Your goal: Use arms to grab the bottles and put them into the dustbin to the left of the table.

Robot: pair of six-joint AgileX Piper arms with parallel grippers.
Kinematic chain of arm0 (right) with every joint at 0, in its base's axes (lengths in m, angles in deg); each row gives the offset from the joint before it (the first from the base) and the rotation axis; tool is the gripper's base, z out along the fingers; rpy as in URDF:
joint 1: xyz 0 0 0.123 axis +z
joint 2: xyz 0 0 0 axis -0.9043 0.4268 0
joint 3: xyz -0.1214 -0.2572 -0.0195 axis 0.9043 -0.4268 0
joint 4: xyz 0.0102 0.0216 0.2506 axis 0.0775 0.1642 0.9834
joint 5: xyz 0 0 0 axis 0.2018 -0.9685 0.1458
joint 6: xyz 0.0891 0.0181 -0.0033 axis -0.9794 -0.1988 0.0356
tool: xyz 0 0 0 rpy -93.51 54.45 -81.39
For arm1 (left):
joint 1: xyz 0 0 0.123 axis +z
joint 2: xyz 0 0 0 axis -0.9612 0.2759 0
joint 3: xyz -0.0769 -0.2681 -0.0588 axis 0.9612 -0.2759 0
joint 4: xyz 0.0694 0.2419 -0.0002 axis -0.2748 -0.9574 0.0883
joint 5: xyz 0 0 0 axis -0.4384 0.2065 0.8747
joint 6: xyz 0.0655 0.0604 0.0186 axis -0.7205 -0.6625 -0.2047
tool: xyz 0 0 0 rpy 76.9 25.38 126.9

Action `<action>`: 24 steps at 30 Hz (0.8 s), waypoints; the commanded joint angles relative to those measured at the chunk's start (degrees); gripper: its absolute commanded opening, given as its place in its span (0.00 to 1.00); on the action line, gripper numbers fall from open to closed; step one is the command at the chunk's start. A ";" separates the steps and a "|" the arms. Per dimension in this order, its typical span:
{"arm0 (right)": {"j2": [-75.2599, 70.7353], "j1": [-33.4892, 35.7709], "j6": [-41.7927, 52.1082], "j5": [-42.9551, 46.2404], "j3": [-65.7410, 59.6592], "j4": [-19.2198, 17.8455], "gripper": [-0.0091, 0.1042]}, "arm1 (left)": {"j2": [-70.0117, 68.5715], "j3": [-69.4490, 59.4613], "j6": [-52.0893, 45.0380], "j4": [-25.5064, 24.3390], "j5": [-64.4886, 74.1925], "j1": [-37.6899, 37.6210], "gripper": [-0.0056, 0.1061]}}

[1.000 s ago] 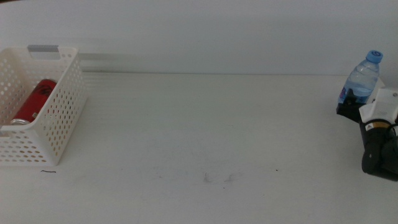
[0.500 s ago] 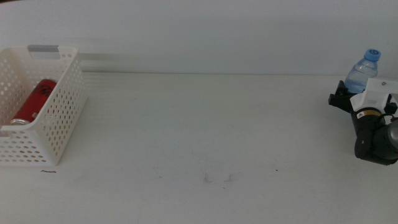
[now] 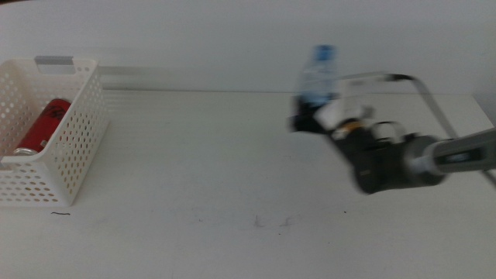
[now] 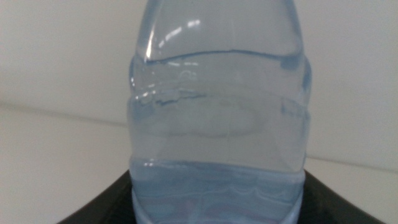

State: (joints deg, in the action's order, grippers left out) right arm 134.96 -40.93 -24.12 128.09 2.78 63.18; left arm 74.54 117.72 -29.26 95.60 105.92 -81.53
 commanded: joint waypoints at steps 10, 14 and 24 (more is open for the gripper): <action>11.55 11.61 5.59 2.14 11.01 -0.29 0.15 | 0.15 -0.06 0.15 0.10 -0.47 -0.44 0.89; 10.62 12.04 5.59 -4.91 11.01 -0.02 0.62 | 0.15 -0.06 0.15 0.10 -0.47 -0.44 0.89; -19.09 12.24 -1.69 -67.18 11.01 1.10 0.80 | 0.19 -0.06 -0.02 0.10 -0.47 -0.44 0.89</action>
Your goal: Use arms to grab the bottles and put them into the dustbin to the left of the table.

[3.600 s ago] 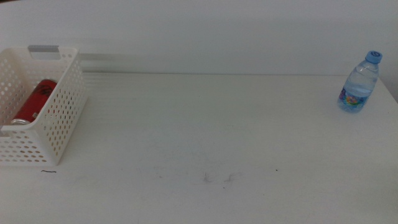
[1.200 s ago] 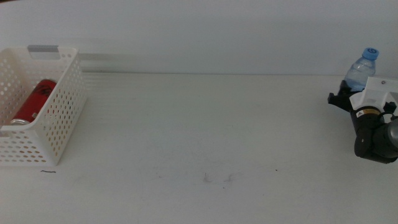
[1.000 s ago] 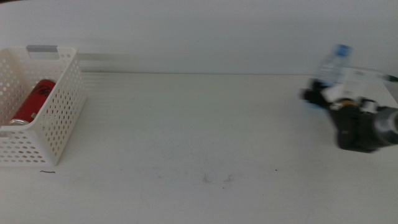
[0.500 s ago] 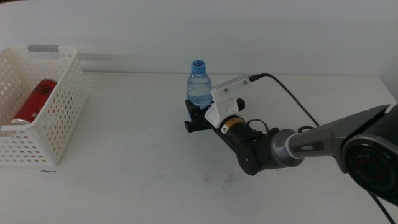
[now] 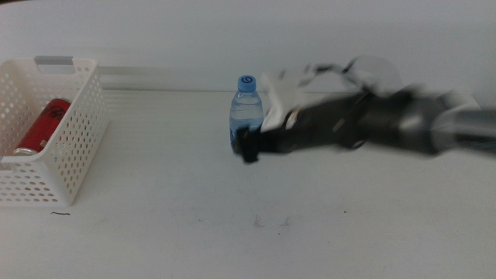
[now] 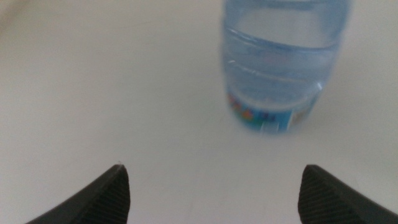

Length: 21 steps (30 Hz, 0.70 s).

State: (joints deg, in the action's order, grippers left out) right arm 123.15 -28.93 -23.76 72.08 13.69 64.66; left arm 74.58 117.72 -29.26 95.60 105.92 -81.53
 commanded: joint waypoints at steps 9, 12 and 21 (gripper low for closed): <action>-39.40 0.23 -9.10 -28.75 0.10 -12.04 0.74 | 0.16 -0.06 -0.02 0.10 -0.47 -0.44 0.89; -43.62 0.23 -9.54 -28.75 0.10 -12.46 0.74 | 0.16 -0.06 -0.02 0.10 -0.47 -0.44 0.89; -44.70 0.23 -10.00 -28.39 0.10 -11.96 0.74 | 0.16 -0.06 -0.10 0.10 -0.47 -0.44 0.89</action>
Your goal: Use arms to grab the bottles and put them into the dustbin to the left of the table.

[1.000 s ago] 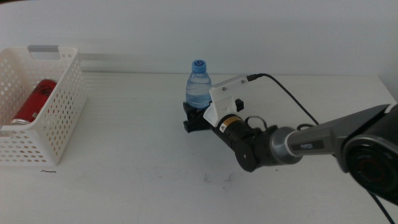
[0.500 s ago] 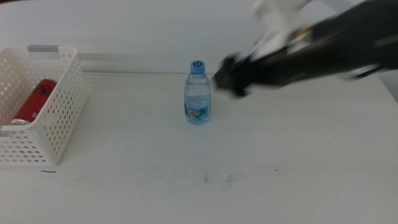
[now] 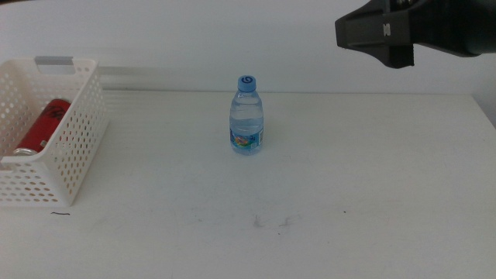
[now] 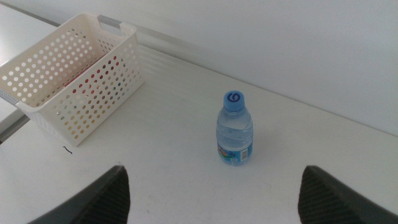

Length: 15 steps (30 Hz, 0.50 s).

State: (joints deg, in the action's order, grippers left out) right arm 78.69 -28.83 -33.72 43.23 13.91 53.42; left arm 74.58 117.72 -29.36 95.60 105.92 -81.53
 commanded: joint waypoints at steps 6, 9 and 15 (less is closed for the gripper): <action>-0.24 0.14 -0.04 0.45 -0.12 -0.72 0.74 | 0.16 0.06 0.01 -1.22 -1.71 -0.44 0.89; -0.24 0.14 -0.04 0.45 -0.12 -0.72 0.74 | 1.26 -1.37 -0.02 -5.01 -3.16 -1.45 0.89; -0.35 0.14 -0.04 0.47 -0.12 0.50 0.74 | -3.63 -30.11 9.06 -24.18 -43.86 -21.97 0.89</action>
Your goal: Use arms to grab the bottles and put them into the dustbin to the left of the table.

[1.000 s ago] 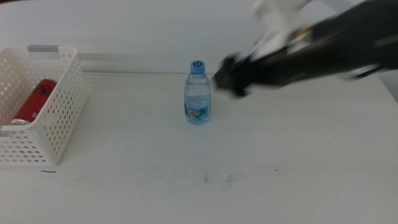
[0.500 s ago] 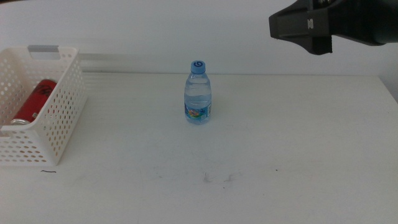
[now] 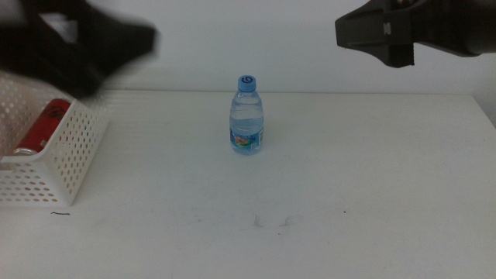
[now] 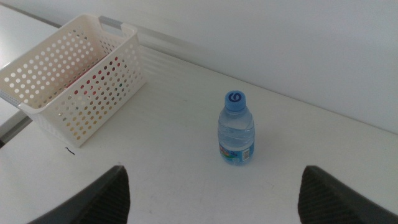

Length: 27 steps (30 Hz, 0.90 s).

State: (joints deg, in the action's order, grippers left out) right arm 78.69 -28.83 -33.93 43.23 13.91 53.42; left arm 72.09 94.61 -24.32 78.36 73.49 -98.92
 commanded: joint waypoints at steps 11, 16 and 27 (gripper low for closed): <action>-0.68 0.14 0.17 0.55 -0.12 3.50 0.74 | 21.16 -41.34 31.95 -21.41 -69.19 -3.62 0.89; -0.44 0.14 0.17 0.55 -0.12 5.24 0.74 | 34.12 -40.50 29.98 -21.41 -84.90 -2.18 0.89; -0.43 0.14 0.17 0.55 -0.12 5.24 0.74 | 56.28 -27.91 31.37 -21.09 -97.31 -1.94 0.89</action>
State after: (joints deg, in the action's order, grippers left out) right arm 78.69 -28.83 -33.93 43.23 13.91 58.92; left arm 126.24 64.93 5.85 57.10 -22.33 -100.94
